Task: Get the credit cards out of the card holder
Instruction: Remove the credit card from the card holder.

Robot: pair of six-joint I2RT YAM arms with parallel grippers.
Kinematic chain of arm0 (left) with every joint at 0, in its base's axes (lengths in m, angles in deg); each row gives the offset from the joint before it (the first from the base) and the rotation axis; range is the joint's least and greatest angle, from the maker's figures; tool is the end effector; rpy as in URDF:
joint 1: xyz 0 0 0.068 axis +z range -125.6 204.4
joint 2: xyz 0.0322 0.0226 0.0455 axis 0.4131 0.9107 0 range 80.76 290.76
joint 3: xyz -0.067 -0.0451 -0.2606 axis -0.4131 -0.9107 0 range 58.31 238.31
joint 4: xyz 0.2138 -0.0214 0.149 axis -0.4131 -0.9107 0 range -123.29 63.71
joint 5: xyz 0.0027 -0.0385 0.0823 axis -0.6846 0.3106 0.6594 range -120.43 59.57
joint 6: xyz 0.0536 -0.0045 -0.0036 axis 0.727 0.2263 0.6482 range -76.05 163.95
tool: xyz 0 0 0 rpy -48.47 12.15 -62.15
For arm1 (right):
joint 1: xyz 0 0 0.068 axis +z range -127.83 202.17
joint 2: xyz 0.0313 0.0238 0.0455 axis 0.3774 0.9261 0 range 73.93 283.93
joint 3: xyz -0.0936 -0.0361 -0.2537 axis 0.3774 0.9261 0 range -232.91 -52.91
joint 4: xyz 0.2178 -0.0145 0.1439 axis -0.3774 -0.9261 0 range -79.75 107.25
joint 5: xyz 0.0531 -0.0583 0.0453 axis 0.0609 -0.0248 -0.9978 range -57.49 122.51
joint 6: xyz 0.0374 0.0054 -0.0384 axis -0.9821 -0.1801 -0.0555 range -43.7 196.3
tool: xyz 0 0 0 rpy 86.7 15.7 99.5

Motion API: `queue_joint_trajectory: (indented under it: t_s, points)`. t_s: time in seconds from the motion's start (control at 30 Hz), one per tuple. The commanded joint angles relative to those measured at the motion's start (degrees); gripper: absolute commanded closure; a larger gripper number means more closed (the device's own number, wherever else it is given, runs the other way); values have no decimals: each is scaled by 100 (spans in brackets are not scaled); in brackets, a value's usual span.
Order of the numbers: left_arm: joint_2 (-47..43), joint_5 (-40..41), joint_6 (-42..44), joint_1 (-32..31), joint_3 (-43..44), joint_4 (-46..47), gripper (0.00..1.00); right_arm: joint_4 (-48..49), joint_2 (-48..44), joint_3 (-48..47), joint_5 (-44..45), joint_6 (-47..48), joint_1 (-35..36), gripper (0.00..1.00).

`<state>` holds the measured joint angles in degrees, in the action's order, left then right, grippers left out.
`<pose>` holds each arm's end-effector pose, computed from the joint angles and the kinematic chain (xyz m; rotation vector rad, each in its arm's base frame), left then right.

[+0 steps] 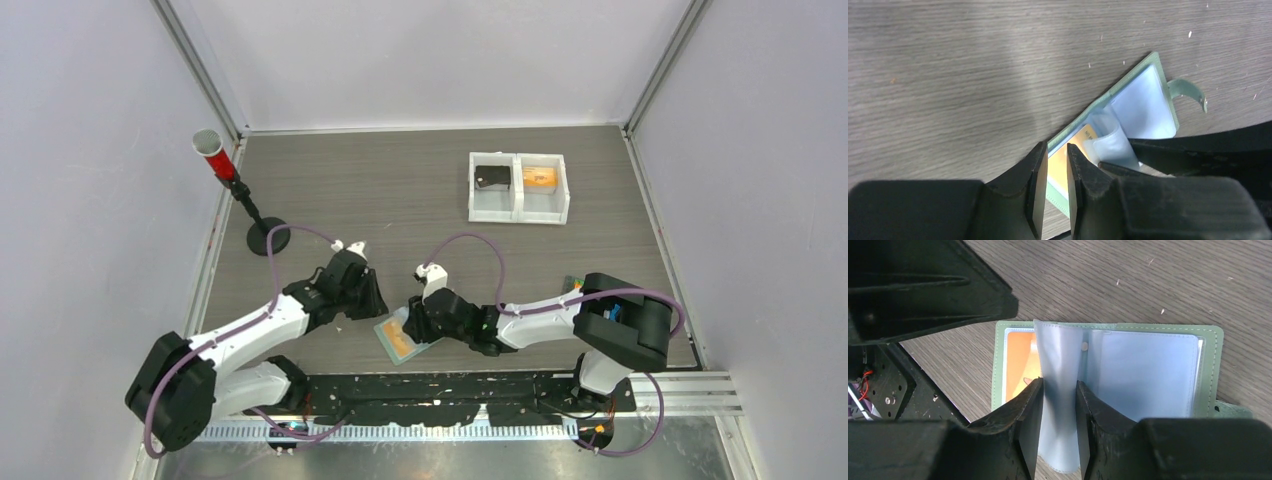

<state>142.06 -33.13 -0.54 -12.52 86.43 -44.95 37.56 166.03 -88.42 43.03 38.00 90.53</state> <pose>0.1579 -0.1207 0.1751 -0.1503 2.5907 -0.6318 0.1177 0.2788 0.1414 -0.4967 2.2674 0.8143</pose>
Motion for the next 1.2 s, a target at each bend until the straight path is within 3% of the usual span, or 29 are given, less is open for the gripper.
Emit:
queue_joint_trajectory:
  t_s: [0.0, 0.3, 0.57, 0.7, 1.0, 1.17]
  points:
    - [415, -76, 184, 60, 289, 473, 78, 511, -201, 72, -214, -116, -32, 64]
    - [954, -804, 173, 68, 265, 903, 83, 537, -273, 81, -282, -135, -68, 63]
    - [464, -1576, -68, 69, -10, 1338, 83, -293, -731, -17, 96, 7, -102, 41]
    - [567, -1997, -243, 64, -87, 1811, 82, -851, -1244, -5, 325, 104, -159, 36]
    - [1187, -2602, -601, 50, -153, 2852, 81, -1953, -2423, -126, 529, 338, -165, 37]
    - [779, -1983, -401, 62, -48, 2080, 81, -1667, -2454, -129, -41, 440, -170, 45]
